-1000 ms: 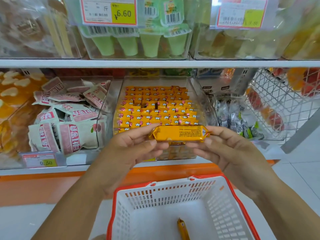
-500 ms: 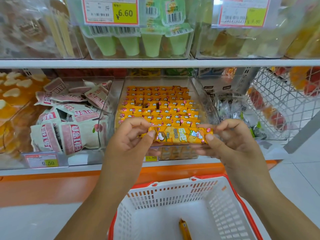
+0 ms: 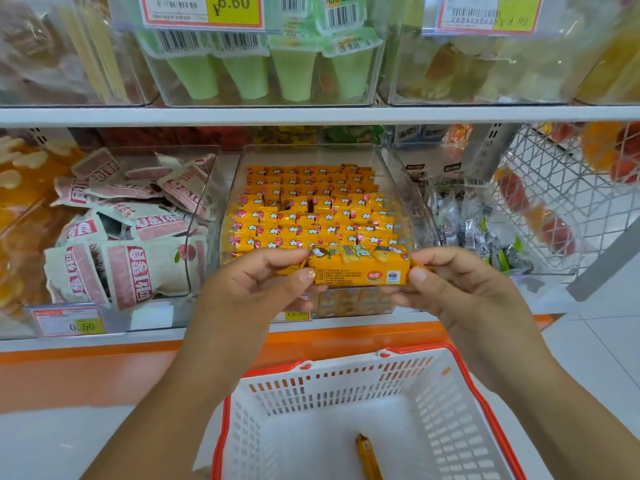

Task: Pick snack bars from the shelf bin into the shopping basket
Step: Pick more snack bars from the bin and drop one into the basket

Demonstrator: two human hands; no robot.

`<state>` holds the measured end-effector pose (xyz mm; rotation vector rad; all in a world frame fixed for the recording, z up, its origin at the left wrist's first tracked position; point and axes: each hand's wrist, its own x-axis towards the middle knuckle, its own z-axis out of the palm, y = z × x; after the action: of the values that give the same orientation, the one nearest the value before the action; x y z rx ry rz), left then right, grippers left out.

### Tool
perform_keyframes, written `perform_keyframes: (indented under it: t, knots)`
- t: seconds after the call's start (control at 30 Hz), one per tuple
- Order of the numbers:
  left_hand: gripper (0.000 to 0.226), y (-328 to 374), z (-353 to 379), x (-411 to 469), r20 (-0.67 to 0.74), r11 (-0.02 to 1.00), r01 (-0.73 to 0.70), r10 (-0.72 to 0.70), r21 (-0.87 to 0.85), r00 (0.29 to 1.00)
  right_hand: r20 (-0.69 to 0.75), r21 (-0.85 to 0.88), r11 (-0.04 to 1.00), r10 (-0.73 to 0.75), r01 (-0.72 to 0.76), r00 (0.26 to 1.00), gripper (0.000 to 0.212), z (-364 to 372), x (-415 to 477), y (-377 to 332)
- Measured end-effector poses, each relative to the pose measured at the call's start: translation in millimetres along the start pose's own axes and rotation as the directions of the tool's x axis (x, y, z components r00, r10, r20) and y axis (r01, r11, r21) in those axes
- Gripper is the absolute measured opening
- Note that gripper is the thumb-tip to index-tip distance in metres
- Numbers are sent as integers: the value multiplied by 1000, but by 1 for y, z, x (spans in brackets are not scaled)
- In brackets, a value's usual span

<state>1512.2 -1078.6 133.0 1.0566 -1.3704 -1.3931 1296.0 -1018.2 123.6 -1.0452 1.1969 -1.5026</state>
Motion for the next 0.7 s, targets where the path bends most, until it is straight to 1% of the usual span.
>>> perform_keyframes:
  t: [0.07, 0.2, 0.23, 0.33, 0.37, 0.43, 0.5, 0.6, 0.7]
  knots:
    - [23, -1, -1, 1, 8, 999, 10, -9, -39, 1000, -9, 31, 999, 10, -10, 1000, 36, 0, 0, 0]
    - [25, -4, -3, 2, 9, 998, 25, -24, -66, 1000, -41, 127, 989, 83, -77, 996, 45, 3, 1, 1]
    - [25, -4, -4, 2, 10, 997, 28, -28, -77, 1000, -36, 146, 985, 94, -88, 995, 45, 3, 1, 1]
    - [28, -1, -8, 0, 54, 993, 35, -29, -113, 998, 20, 192, 976, 104, -105, 994, 35, 2, 1, -2]
    - [31, -1, -10, 0, 77, 994, 32, -24, -108, 997, 46, 194, 975, 101, -108, 994, 36, 1, 1, -3]
    - [35, -1, -11, 0, 89, 995, 26, -17, -101, 996, 64, 158, 982, 95, -104, 993, 45, 0, 0, -3]
    - [26, 0, -11, 0, 48, 994, 18, -13, -108, 999, 40, 106, 990, 88, -92, 995, 46, 0, 0, 1]
    - [13, -3, -8, 2, -3, 1000, 4, -4, -15, 1000, -9, -29, 999, 43, -43, 999, 45, -2, 1, 8]
    - [18, -7, -4, 3, -6, 998, 14, -14, 65, 1000, -23, -49, 998, 35, -36, 999, 48, -2, 2, 11]
